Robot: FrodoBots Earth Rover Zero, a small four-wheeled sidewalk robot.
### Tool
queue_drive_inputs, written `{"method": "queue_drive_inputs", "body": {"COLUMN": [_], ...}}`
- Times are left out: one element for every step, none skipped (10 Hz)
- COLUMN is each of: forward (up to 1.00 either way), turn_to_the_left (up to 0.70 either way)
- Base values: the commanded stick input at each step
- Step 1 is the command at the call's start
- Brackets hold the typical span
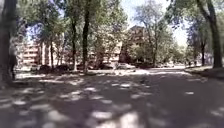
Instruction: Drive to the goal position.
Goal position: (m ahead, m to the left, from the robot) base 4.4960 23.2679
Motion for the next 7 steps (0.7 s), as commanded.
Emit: {"method": "queue_drive_inputs", "body": {"forward": [0.85, 0.85, 0.85, 0.85, 0.85, 0.85, 0.85], "turn_to_the_left": [0.0, 0.0, 0.0, 0.15, 0.34, 0.34, 0.34]}}
